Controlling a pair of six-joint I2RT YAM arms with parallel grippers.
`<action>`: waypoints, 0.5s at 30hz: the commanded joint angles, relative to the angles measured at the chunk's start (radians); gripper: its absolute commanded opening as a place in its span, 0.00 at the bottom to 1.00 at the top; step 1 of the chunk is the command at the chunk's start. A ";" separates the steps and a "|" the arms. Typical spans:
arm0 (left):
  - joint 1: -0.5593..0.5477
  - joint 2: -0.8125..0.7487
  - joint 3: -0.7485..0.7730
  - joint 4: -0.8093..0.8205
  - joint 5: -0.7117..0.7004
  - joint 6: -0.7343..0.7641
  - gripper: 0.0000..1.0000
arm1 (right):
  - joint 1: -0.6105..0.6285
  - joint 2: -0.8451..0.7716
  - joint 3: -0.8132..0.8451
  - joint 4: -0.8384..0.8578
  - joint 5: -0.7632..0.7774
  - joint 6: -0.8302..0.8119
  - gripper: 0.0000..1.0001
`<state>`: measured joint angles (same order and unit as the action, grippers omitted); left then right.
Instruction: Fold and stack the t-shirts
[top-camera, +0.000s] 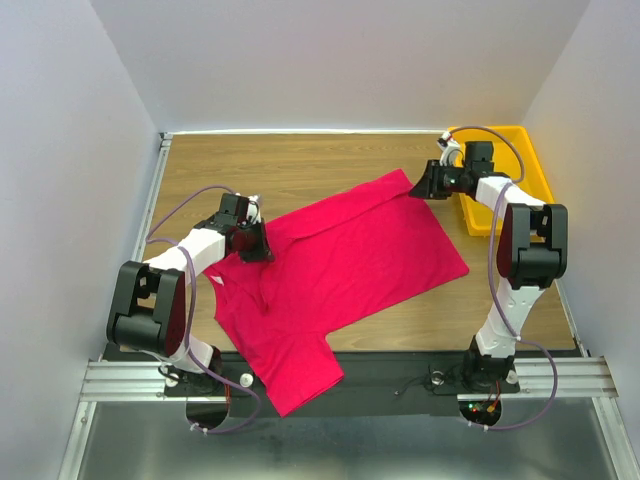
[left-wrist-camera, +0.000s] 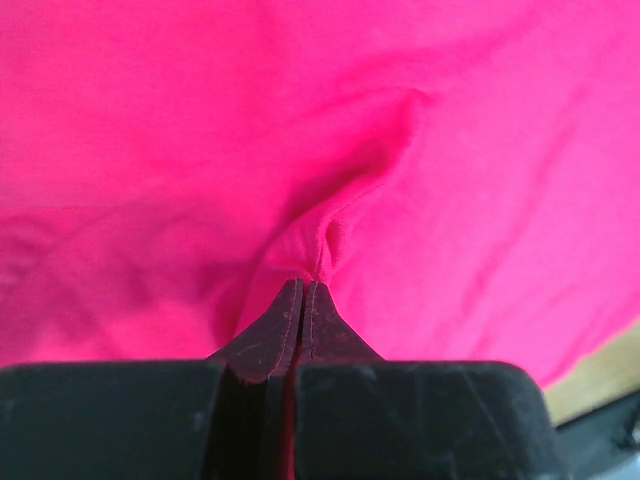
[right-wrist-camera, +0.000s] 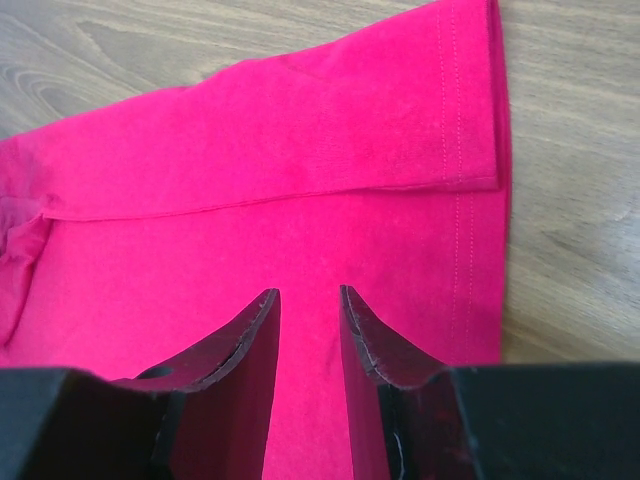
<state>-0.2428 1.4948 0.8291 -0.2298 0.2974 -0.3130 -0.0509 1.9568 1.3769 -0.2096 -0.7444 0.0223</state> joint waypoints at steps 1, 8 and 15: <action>-0.007 -0.041 -0.002 0.009 0.141 0.031 0.02 | -0.012 -0.022 -0.004 0.019 -0.007 -0.012 0.36; -0.016 -0.010 -0.012 0.058 0.239 0.003 0.03 | -0.017 -0.018 -0.002 0.019 -0.009 -0.010 0.36; -0.049 0.018 -0.007 0.115 0.287 -0.052 0.04 | -0.024 -0.013 -0.002 0.019 -0.009 -0.010 0.36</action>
<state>-0.2680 1.5009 0.8265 -0.1696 0.5224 -0.3321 -0.0616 1.9572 1.3769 -0.2096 -0.7444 0.0223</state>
